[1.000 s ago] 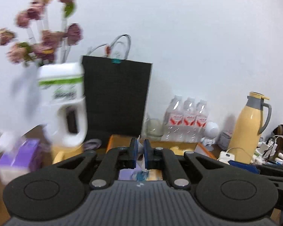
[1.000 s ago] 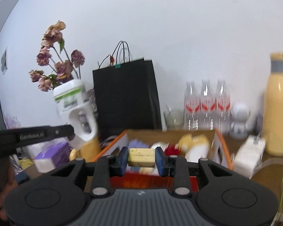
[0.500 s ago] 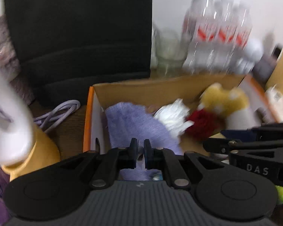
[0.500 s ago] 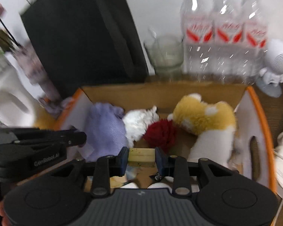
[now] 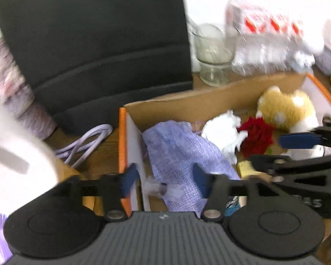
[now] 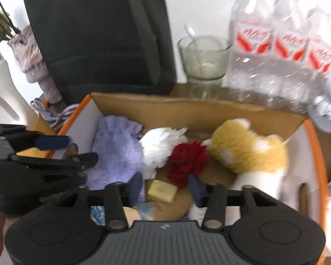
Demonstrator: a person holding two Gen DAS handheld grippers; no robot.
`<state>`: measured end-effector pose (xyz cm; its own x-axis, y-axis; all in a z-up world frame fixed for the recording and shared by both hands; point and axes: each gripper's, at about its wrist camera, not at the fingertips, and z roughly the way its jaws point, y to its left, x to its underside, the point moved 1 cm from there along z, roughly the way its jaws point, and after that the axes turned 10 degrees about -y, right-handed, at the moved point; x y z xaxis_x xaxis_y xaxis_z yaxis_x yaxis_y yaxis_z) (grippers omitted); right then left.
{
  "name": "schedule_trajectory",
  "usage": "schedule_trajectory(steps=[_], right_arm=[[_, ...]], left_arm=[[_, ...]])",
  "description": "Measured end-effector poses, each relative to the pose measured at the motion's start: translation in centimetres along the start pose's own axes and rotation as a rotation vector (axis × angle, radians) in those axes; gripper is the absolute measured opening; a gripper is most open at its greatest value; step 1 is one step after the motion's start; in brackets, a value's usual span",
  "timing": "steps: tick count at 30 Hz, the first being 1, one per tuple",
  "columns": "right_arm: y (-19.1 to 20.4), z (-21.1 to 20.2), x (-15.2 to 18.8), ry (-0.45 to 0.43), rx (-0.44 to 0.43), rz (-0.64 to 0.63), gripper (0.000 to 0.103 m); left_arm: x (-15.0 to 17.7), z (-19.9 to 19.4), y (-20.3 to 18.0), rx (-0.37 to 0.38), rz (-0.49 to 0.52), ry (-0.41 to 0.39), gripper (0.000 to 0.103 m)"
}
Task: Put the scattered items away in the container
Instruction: 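Carry the yellow block into the box and open the right tool, then withdraw both tools from the box toward the cables and bag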
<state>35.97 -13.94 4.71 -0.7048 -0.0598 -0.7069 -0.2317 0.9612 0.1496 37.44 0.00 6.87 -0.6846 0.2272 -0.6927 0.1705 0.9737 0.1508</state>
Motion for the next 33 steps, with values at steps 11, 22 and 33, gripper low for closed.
schedule_trajectory(steps=[11, 22, 33], right_arm=[[-6.3, -8.0, 0.0, -0.036, 0.134, 0.053, 0.064], [-5.5, -13.9, 3.3, -0.127, 0.104, 0.065, 0.066], [-3.3, -22.4, 15.6, -0.418, 0.039, 0.124, 0.078]], left_arm=[[-0.1, -7.2, -1.9, 0.002, -0.092, -0.05, 0.097], [3.7, -12.5, -4.5, -0.018, -0.163, -0.165, 0.099], [16.0, -18.9, -7.1, 0.037, -0.234, -0.45, 0.103]])
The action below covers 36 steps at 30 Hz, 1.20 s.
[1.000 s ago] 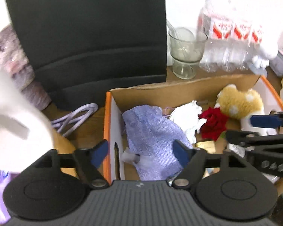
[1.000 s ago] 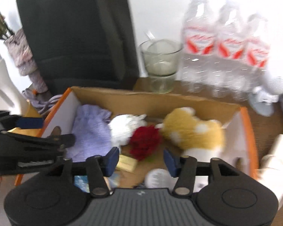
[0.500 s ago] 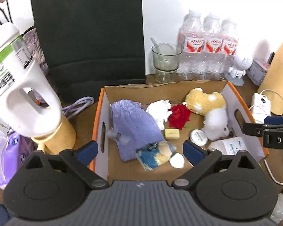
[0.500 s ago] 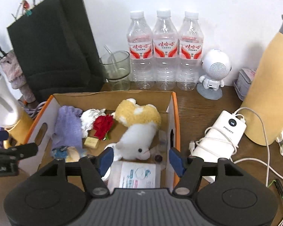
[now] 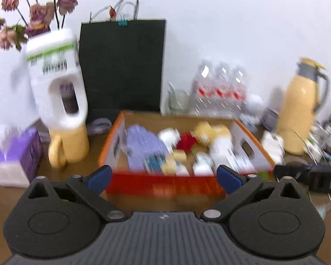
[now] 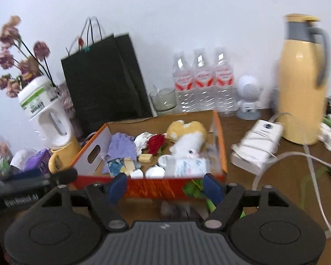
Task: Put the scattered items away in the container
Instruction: 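Withdraw both tools from the box toward the cables and bag, then grasp the black earphone cable with the left tool while the right tool grasps the clear bag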
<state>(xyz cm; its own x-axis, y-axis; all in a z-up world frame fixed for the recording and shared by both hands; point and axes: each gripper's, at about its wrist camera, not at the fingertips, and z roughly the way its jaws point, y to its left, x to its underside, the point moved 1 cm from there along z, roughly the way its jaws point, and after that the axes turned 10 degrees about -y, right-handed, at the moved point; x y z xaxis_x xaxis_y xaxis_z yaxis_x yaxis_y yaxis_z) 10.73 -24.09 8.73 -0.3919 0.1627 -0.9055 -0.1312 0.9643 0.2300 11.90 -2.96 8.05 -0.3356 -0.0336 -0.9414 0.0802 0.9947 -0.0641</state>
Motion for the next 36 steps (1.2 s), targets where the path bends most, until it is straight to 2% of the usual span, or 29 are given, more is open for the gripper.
schedule_trajectory(steps=[3, 6, 8, 11, 13, 14, 16, 18, 20, 23, 24, 25, 28, 36], right_arm=[[-1.8, -3.8, 3.1, -0.053, 0.065, 0.023, 0.083], [-3.4, -5.8, 5.0, -0.043, 0.155, 0.082, 0.083], [-3.5, -6.4, 5.7, -0.056, 0.179, 0.034, 0.083], [-4.0, -6.1, 6.5, -0.038, 0.267, -0.029, 0.083], [-5.0, -5.8, 6.9, -0.016, 0.257, 0.004, 0.082], [-5.4, -5.6, 7.0, -0.007, 0.251, 0.021, 0.082], [-5.7, -5.2, 7.4, 0.007, 0.255, 0.013, 0.082], [-5.7, -4.9, 7.8, 0.021, 0.258, -0.005, 0.08], [-5.9, -4.3, 8.0, 0.031, 0.257, -0.014, 0.076], [-6.1, -3.3, 8.2, 0.05, 0.253, -0.021, 0.063], [-6.2, -2.8, 8.4, 0.066, 0.247, -0.021, 0.053], [-6.3, -2.6, 8.5, 0.076, 0.241, -0.02, 0.048], [-5.9, -2.5, 8.5, 0.067, 0.218, -0.03, 0.041], [-1.6, -3.8, 7.3, 0.008, 0.074, -0.076, 0.037]], left_arm=[[3.6, -1.0, -1.3, 0.106, 0.003, 0.047, 0.103], [4.7, -0.3, -3.7, 0.259, 0.026, 0.062, 0.103], [4.6, 1.0, -5.8, 0.286, 0.066, 0.063, 0.103], [4.8, 3.5, -8.0, 0.312, 0.073, 0.095, 0.101], [5.0, 5.3, -8.4, 0.341, 0.034, 0.158, 0.084], [5.0, 6.0, -8.4, 0.351, 0.003, 0.182, 0.072], [5.2, 6.9, -8.2, 0.376, -0.046, 0.196, 0.063], [5.7, 7.7, -8.6, 0.368, -0.05, 0.234, 0.028], [6.4, 7.7, -8.9, 0.38, -0.046, 0.258, 0.012], [6.6, 6.7, -9.1, 0.392, -0.009, 0.227, 0.008], [6.6, 6.4, -9.1, 0.387, 0.007, 0.216, 0.007], [6.6, 5.8, -9.0, 0.373, 0.023, 0.198, 0.007], [6.2, 3.9, -8.3, 0.334, 0.049, 0.152, 0.006], [4.2, -3.2, -2.6, 0.242, -0.018, 0.045, 0.006]])
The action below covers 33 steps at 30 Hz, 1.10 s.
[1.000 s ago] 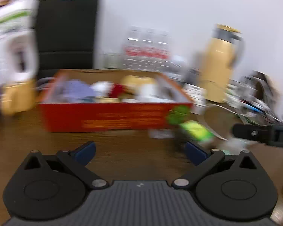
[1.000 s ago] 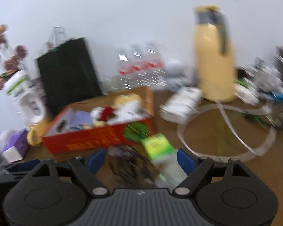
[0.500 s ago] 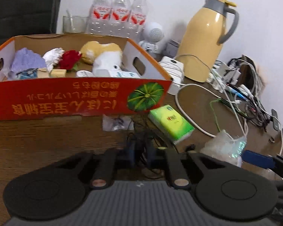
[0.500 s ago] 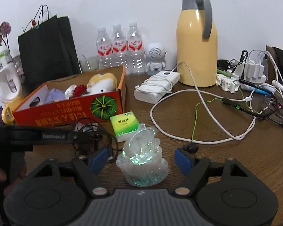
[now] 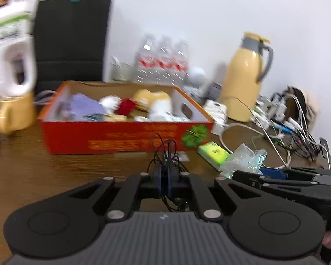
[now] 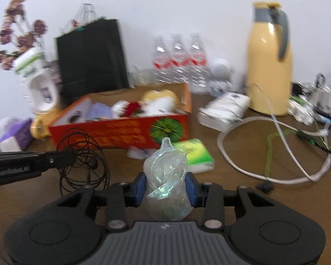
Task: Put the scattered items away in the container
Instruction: 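Grasp the black earphone cable with the left tool while the right tool grasps the clear bag, then carry earphone cable and clear bag into the box and open both tools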
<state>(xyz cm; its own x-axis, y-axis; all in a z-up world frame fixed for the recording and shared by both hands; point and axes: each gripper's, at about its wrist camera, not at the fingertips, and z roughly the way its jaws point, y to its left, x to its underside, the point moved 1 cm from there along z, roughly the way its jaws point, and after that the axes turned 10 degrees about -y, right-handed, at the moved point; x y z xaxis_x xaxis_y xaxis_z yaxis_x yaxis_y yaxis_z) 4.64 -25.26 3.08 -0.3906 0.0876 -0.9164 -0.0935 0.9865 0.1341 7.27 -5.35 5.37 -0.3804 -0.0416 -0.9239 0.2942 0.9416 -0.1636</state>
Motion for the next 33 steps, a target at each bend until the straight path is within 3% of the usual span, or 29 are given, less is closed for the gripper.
schedule_trajectory(steps=[5, 9, 17, 25, 29, 33], right_arm=[[3.3, -1.5, -0.9, -0.041, -0.095, -0.033, 0.037], [5.5, -2.8, -1.0, -0.056, -0.152, -0.052, 0.037], [8.2, -4.1, -1.0, -0.061, -0.204, -0.104, 0.037], [8.2, -0.8, -6.0, -0.108, -0.201, -0.175, 0.037], [8.1, 3.4, -9.6, -0.113, -0.221, -0.204, 0.038], [7.2, 9.2, -11.9, -0.039, -0.252, -0.156, 0.038]], left_arm=[[0.1, -4.5, 2.1, -0.079, -0.017, -0.04, 0.006], [0.1, -7.2, 2.8, -0.097, -0.035, -0.067, 0.006], [-3.0, -8.2, 3.8, -0.107, -0.029, -0.156, 0.006], [-10.1, -2.6, 6.0, -0.082, -0.006, -0.229, 0.006], [-13.6, 3.3, 8.5, -0.068, -0.079, -0.196, 0.006], [-14.8, 9.4, 11.2, -0.082, -0.173, -0.128, 0.006]])
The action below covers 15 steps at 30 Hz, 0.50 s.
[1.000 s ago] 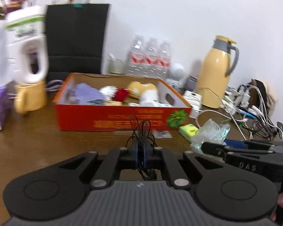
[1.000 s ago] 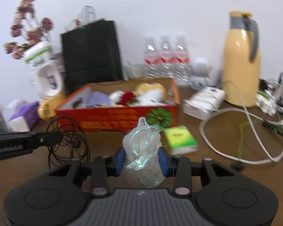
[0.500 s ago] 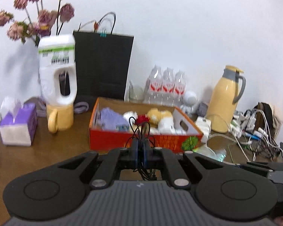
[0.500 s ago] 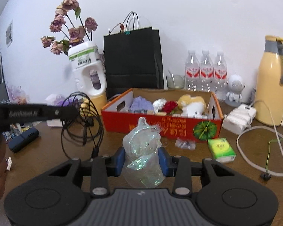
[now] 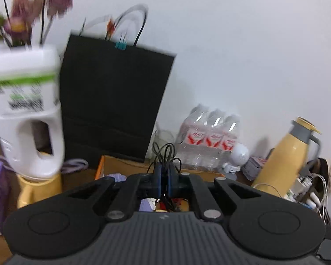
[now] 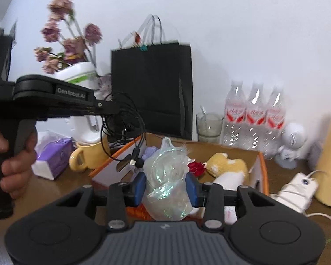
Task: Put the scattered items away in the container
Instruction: 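Carry earphone cable and clear bag into the box and open both tools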
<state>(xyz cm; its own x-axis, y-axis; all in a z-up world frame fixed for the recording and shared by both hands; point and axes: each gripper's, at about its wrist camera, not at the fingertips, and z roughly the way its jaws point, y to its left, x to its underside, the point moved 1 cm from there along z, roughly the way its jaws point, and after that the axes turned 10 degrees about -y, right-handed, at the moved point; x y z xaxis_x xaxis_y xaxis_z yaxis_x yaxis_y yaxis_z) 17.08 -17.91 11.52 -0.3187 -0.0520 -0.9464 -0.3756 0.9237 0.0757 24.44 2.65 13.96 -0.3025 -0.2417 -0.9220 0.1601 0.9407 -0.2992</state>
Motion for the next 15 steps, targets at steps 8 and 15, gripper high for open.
schedule_trajectory(steps=[8, 15], right_arm=[[-3.8, 11.0, 0.0, 0.186, -0.025, 0.125, 0.038], [-3.8, 15.1, 1.4, 0.279, -0.045, 0.163, 0.038]], left_arm=[[2.4, 11.3, 2.6, -0.093, -0.045, 0.203, 0.006], [4.0, 14.0, 4.3, -0.16, 0.022, 0.299, 0.057]])
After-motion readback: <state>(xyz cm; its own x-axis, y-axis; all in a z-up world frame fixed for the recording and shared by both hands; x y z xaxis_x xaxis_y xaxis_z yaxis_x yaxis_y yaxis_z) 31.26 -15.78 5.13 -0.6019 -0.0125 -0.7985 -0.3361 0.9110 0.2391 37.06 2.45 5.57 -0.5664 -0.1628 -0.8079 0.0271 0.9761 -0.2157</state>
